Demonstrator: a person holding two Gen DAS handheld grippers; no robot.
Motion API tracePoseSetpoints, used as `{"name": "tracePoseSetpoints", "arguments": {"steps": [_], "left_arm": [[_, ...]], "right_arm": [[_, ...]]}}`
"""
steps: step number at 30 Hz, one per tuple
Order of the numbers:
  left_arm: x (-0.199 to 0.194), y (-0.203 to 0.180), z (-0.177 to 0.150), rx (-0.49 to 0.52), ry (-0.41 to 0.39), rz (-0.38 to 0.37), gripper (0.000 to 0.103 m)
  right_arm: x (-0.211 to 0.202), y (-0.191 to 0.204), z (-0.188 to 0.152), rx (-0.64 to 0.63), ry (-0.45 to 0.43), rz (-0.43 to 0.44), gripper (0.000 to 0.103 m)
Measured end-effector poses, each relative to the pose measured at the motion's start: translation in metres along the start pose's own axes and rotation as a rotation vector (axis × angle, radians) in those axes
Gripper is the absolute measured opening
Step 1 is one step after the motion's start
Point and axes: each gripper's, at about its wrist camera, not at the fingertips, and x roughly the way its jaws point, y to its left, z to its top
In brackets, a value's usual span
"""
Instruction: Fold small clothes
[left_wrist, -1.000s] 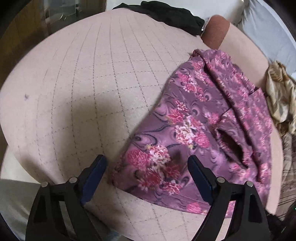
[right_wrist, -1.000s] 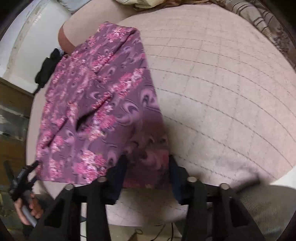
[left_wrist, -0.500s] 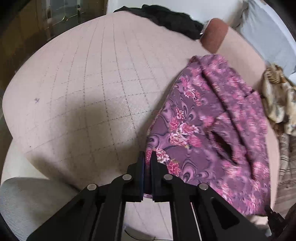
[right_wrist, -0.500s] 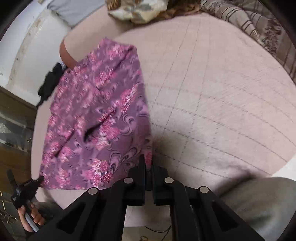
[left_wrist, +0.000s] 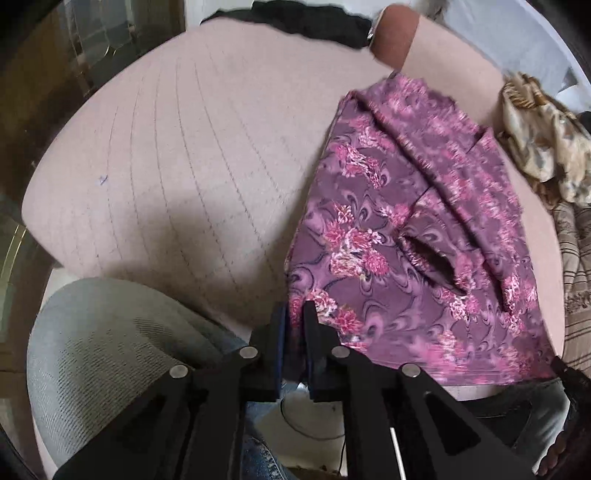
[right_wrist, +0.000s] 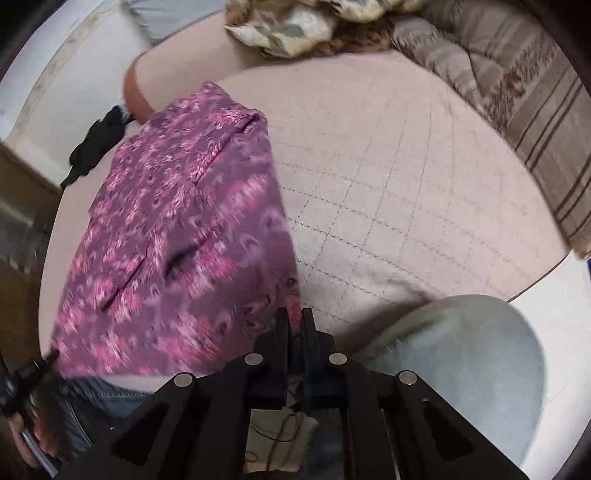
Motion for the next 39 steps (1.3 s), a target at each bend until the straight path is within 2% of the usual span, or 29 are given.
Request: {"name": "tracePoseSetpoints", "arguments": {"steps": [1, 2, 3, 4, 5, 7, 9, 12, 14, 17, 19, 22, 25, 29, 31, 33, 34, 36, 37, 38, 39], "left_arm": [[-0.007, 0.002, 0.001, -0.004, -0.017, 0.007, 0.012], [-0.018, 0.003, 0.003, 0.006, -0.057, 0.006, 0.021], [-0.027, 0.005, 0.004, 0.012, -0.086, 0.006, 0.029], [-0.041, 0.007, 0.007, 0.017, -0.135, 0.01, 0.046], [-0.051, 0.007, 0.011, 0.019, -0.175, 0.012, 0.058], [-0.067, 0.004, 0.026, 0.036, -0.24, 0.006, 0.06], [-0.074, -0.005, 0.043, 0.052, -0.271, -0.006, 0.062], [-0.074, -0.029, 0.08, 0.087, -0.307, -0.081, 0.068], [-0.067, -0.047, 0.104, 0.111, -0.33, -0.1, 0.082], [-0.038, -0.08, 0.149, 0.145, -0.291, -0.09, 0.082], [-0.011, -0.103, 0.184, 0.194, -0.233, -0.107, 0.082], [0.034, -0.129, 0.234, 0.179, -0.173, -0.108, 0.082], [0.078, -0.153, 0.274, 0.166, -0.137, -0.101, 0.082], [0.142, -0.187, 0.331, 0.156, -0.063, -0.083, 0.082], [0.167, -0.199, 0.355, 0.129, -0.046, -0.116, 0.082], [0.186, -0.209, 0.37, 0.127, -0.032, -0.13, 0.082], [0.202, -0.217, 0.381, 0.134, -0.019, -0.119, 0.08], [0.22, -0.223, 0.392, 0.141, -0.01, -0.087, 0.069], [0.23, -0.224, 0.398, 0.143, -0.002, -0.068, 0.057], [0.237, -0.224, 0.401, 0.142, 0.007, -0.062, 0.041], [0.244, -0.223, 0.403, 0.143, 0.029, -0.066, 0.037]], "right_arm": [[-0.009, 0.0, 0.004, 0.014, -0.042, -0.006, 0.016], [-0.021, 0.001, 0.008, 0.01, -0.096, -0.01, 0.038], [-0.032, 0.003, 0.01, -0.002, -0.141, -0.005, 0.053], [-0.042, 0.006, 0.012, -0.015, -0.182, 0.007, 0.074], [-0.052, 0.009, 0.016, -0.037, -0.223, 0.037, 0.08], [-0.058, 0.013, 0.031, -0.072, -0.235, 0.093, 0.08], [-0.055, 0.023, 0.049, -0.099, -0.218, 0.176, 0.08], [-0.045, 0.04, 0.084, -0.147, -0.212, 0.285, 0.08], [-0.032, 0.057, 0.111, -0.198, -0.195, 0.305, 0.08], [-0.005, 0.077, 0.145, -0.223, -0.135, 0.342, 0.081], [0.022, 0.088, 0.177, -0.217, -0.082, 0.364, 0.081], [0.062, 0.102, 0.22, -0.204, -0.019, 0.359, 0.081], [0.098, 0.118, 0.259, -0.233, -0.001, 0.343, 0.081], [0.166, 0.136, 0.319, -0.218, 0.05, 0.352, 0.081], [0.198, 0.143, 0.346, -0.204, 0.074, 0.339, 0.08], [0.229, 0.151, 0.375, -0.197, 0.082, 0.299, 0.075], [0.242, 0.154, 0.387, -0.184, 0.088, 0.291, 0.072], [0.267, 0.158, 0.407, -0.161, 0.1, 0.274, 0.068], [0.276, 0.161, 0.413, -0.162, 0.102, 0.279, 0.066], [0.285, 0.164, 0.416, -0.172, 0.113, 0.286, 0.06], [0.293, 0.167, 0.418, -0.188, 0.125, 0.276, 0.052]]}}
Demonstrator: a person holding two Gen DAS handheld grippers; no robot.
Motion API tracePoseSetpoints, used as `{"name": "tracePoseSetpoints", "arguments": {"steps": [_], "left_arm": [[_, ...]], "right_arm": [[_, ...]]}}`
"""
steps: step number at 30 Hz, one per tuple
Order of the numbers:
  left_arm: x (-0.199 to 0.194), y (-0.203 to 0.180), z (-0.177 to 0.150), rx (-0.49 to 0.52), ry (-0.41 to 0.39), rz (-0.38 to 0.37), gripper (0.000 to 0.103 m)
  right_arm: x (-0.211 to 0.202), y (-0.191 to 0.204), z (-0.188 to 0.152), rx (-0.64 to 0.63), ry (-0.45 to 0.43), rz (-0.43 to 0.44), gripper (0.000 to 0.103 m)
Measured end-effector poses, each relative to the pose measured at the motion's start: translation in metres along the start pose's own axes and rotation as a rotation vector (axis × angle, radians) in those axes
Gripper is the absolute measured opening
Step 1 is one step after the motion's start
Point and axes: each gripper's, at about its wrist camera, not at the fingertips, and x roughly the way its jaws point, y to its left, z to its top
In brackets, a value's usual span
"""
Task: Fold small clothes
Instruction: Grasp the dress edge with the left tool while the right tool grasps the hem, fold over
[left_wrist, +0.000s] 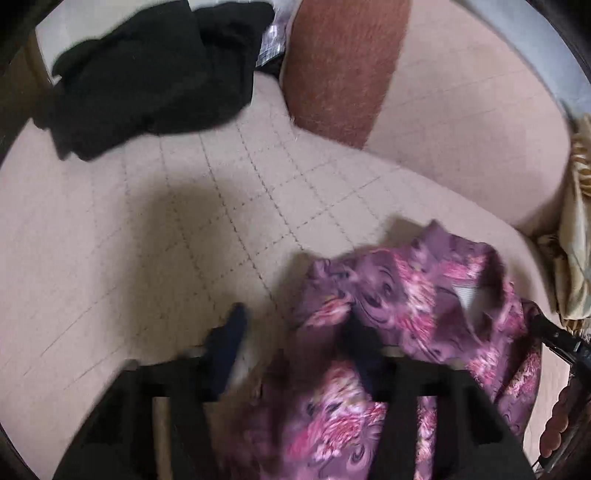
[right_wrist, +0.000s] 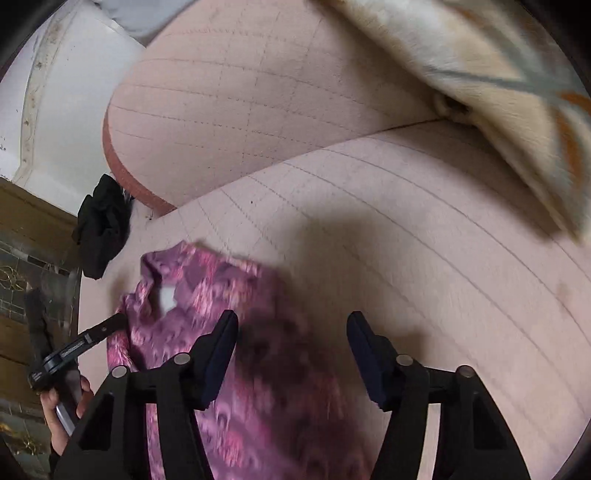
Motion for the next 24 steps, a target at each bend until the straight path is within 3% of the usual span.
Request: {"name": "tracePoseSetpoints", "arguments": {"steps": [1, 2, 3, 6, 7, 10, 12, 17, 20, 22, 24], "left_arm": [[0.002, 0.001, 0.0, 0.014, 0.0, 0.0, 0.033], [-0.001, 0.002, 0.0, 0.029, -0.017, -0.002, 0.019], [-0.003, 0.002, 0.0, 0.05, -0.024, -0.018, 0.012], [-0.01, 0.005, 0.002, 0.039, -0.031, -0.052, 0.011], [-0.009, 0.004, 0.003, 0.037, -0.036, -0.041, 0.017], [0.004, -0.01, 0.003, 0.129, -0.047, 0.065, 0.011], [-0.002, -0.011, 0.003, 0.161, -0.033, 0.081, 0.009], [-0.089, 0.015, -0.007, 0.114, -0.135, -0.002, 0.008], [-0.165, 0.018, -0.047, 0.143, -0.262, -0.08, 0.008], [-0.213, 0.016, -0.1, 0.184, -0.334, -0.1, 0.008], [-0.245, 0.023, -0.163, 0.2, -0.344, -0.13, 0.008]], "right_arm": [[0.004, 0.002, 0.002, -0.026, 0.001, -0.029, 0.03], [0.004, 0.003, 0.002, -0.059, -0.007, -0.071, 0.013], [0.002, 0.002, 0.003, -0.069, -0.012, -0.086, 0.012], [0.003, 0.005, 0.002, -0.079, -0.006, -0.106, 0.012], [0.006, 0.009, 0.002, -0.093, -0.003, -0.122, 0.013], [0.015, 0.019, 0.008, -0.12, 0.013, -0.179, 0.011], [0.003, 0.014, 0.012, -0.081, 0.0, -0.188, 0.007], [-0.062, 0.023, -0.008, -0.094, -0.089, -0.152, 0.007], [-0.124, 0.041, -0.05, -0.132, -0.179, -0.092, 0.007], [-0.159, 0.048, -0.086, -0.145, -0.22, -0.052, 0.007], [-0.199, 0.053, -0.144, -0.143, -0.252, -0.016, 0.007]]}}
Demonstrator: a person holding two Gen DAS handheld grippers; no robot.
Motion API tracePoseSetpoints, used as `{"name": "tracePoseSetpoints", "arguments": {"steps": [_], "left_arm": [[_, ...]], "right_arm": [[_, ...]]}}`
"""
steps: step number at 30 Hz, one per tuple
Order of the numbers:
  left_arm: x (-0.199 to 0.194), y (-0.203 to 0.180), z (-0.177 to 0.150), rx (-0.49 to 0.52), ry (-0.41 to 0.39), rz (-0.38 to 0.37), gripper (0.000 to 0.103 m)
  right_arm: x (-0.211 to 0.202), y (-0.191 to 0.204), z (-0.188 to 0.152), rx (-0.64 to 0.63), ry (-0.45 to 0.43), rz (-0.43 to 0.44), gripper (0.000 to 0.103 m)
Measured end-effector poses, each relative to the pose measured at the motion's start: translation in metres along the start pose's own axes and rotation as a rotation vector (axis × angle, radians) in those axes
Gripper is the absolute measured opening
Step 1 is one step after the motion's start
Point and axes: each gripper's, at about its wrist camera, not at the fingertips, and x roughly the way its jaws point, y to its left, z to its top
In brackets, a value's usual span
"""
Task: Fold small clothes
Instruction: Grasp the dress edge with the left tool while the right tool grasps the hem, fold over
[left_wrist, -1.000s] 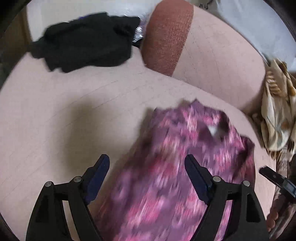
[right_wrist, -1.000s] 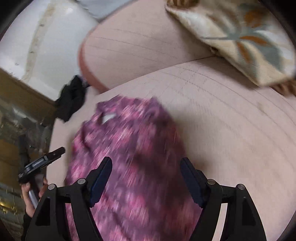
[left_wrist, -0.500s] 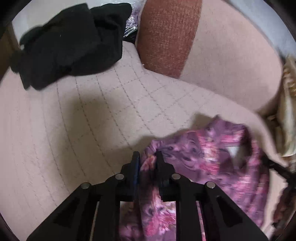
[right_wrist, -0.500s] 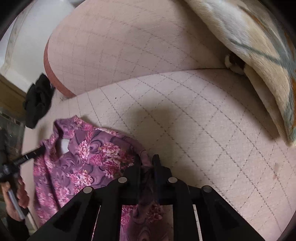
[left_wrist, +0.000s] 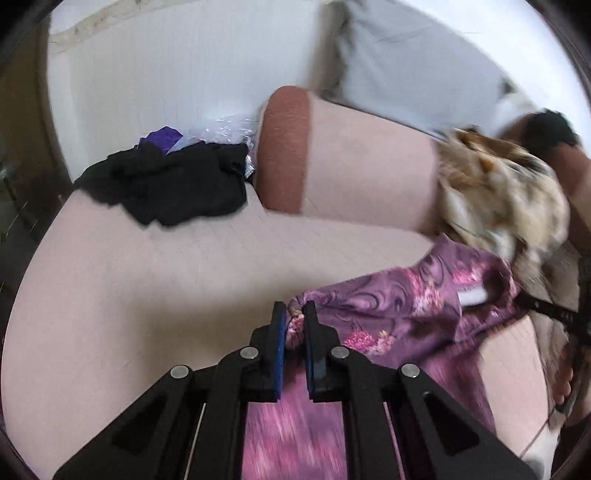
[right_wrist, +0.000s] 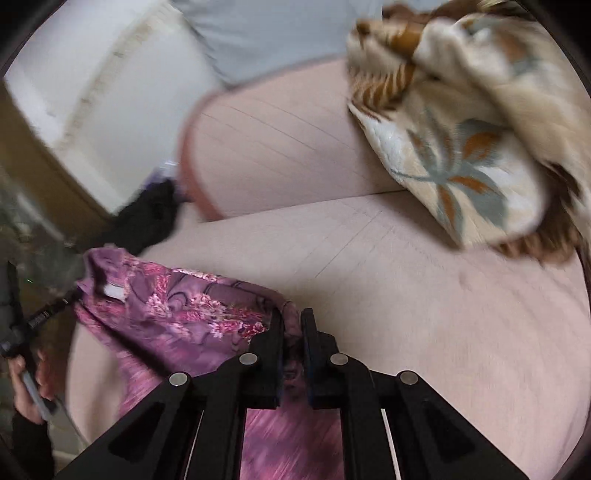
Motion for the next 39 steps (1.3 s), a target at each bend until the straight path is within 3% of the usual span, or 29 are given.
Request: {"name": "tracePoseSetpoints", "arguments": {"steps": [2, 5, 7, 10, 12, 14, 17, 21, 25, 27, 29, 31, 33, 34, 35, 37, 39], "left_arm": [[-0.031, -0.005, -0.037, -0.006, 0.005, -0.009, 0.008], [-0.08, -0.003, -0.127, -0.04, 0.018, -0.061, 0.008], [-0.079, -0.001, -0.175, -0.048, 0.045, -0.078, 0.008], [-0.043, 0.004, -0.235, -0.13, 0.193, -0.026, 0.008], [-0.03, 0.016, -0.252, -0.223, 0.256, -0.007, 0.008], [-0.047, 0.027, -0.246, -0.292, 0.204, -0.074, 0.008], [-0.068, 0.028, -0.246, -0.284, 0.195, -0.089, 0.009], [-0.057, 0.032, -0.257, -0.261, 0.269, -0.069, 0.009], [-0.055, 0.038, -0.254, -0.289, 0.257, -0.078, 0.01], [-0.054, 0.036, -0.262, -0.268, 0.27, -0.041, 0.016], [-0.042, 0.029, -0.264, -0.233, 0.314, 0.03, 0.032], [-0.04, 0.026, -0.264, -0.208, 0.335, 0.083, 0.036], [-0.06, 0.024, -0.261, -0.212, 0.268, 0.043, 0.042], [-0.078, 0.023, -0.26, -0.216, 0.214, 0.016, 0.053], [-0.087, 0.023, -0.261, -0.223, 0.191, 0.01, 0.069], [-0.107, 0.024, -0.264, -0.267, 0.147, 0.002, 0.075], [-0.11, 0.025, -0.264, -0.333, 0.149, -0.042, 0.075]], "right_arm": [[-0.04, -0.001, -0.052, 0.032, -0.002, 0.038, 0.007], [-0.083, -0.008, -0.133, 0.087, -0.009, 0.083, 0.007], [-0.091, -0.016, -0.192, 0.136, 0.013, 0.079, 0.008], [-0.069, -0.034, -0.259, 0.246, 0.097, 0.061, 0.008], [-0.065, -0.039, -0.267, 0.276, 0.12, 0.059, 0.008], [-0.078, -0.032, -0.262, 0.249, 0.084, 0.051, 0.008], [-0.096, -0.022, -0.27, 0.21, 0.057, 0.033, 0.008], [-0.079, -0.029, -0.288, 0.254, 0.138, 0.008, 0.008], [-0.083, -0.019, -0.288, 0.221, 0.153, -0.045, 0.008], [-0.077, -0.015, -0.29, 0.199, 0.176, -0.088, 0.009], [-0.057, -0.012, -0.293, 0.179, 0.257, -0.146, 0.014], [-0.052, -0.012, -0.297, 0.182, 0.298, -0.151, 0.016], [-0.073, -0.006, -0.294, 0.179, 0.227, -0.094, 0.021], [-0.091, -0.003, -0.293, 0.183, 0.162, -0.035, 0.032], [-0.103, -0.002, -0.294, 0.192, 0.12, 0.006, 0.052], [-0.123, -0.004, -0.298, 0.212, 0.054, 0.051, 0.072], [-0.127, -0.004, -0.3, 0.221, 0.047, 0.043, 0.072]]}}
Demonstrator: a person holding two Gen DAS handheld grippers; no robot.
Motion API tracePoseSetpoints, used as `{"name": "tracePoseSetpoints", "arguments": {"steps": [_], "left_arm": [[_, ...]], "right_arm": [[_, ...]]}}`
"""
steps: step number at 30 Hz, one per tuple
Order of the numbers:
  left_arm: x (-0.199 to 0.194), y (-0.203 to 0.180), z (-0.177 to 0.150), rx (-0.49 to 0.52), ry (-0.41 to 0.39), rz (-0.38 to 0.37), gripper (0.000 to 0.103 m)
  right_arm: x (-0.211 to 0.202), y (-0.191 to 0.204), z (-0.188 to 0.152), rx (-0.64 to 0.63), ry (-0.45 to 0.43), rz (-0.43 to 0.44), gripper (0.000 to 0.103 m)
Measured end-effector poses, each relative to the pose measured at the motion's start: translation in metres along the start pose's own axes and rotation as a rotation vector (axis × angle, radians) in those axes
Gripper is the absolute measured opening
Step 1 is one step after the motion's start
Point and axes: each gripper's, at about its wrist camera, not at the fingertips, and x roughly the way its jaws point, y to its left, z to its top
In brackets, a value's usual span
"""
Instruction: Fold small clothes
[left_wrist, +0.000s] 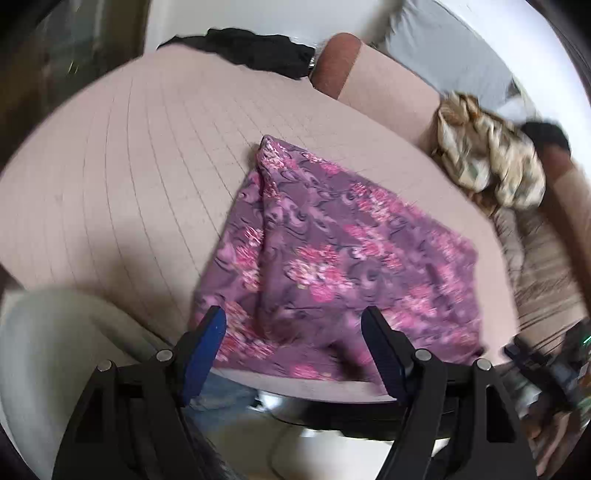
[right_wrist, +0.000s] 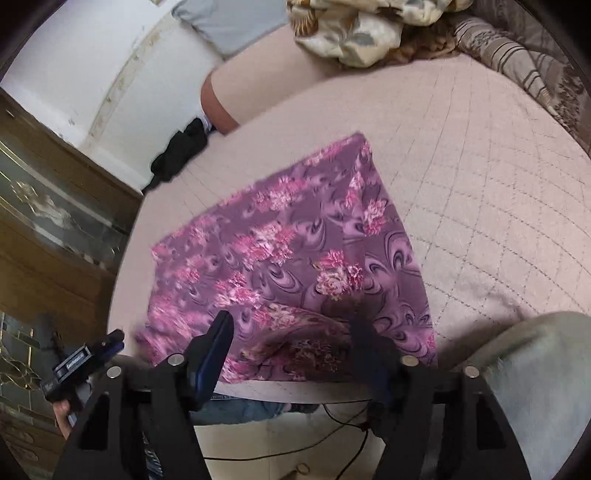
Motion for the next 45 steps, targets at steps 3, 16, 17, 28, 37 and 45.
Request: {"name": "tracePoseSetpoints", "arguments": {"steps": [3, 16, 17, 28, 37, 45], "left_arm": [[0.01, -0.002, 0.006, -0.067, 0.037, -0.085, 0.075], [0.061, -0.001, -0.023, -0.143, 0.169, -0.121, 0.072], [0.061, -0.002, -0.023, -0.136, 0.169, -0.119, 0.072], [0.095, 0.005, -0.013, -0.154, 0.222, -0.079, 0.054], [0.06, 0.009, -0.007, -0.133, 0.107, -0.137, 0.008], [0.082, 0.016, 0.014, -0.087, 0.128, -0.06, 0.008]], "right_arm": [[0.018, -0.009, 0.002, 0.078, 0.041, 0.071, 0.072], [0.052, -0.009, -0.011, 0.216, 0.055, 0.071, 0.062], [0.05, -0.008, -0.012, 0.222, 0.058, 0.064, 0.06], [0.069, -0.015, -0.008, 0.283, 0.192, 0.011, 0.058], [0.064, -0.006, 0.006, 0.194, 0.123, -0.02, 0.011], [0.072, 0.007, 0.01, 0.038, 0.083, -0.138, 0.004]]}}
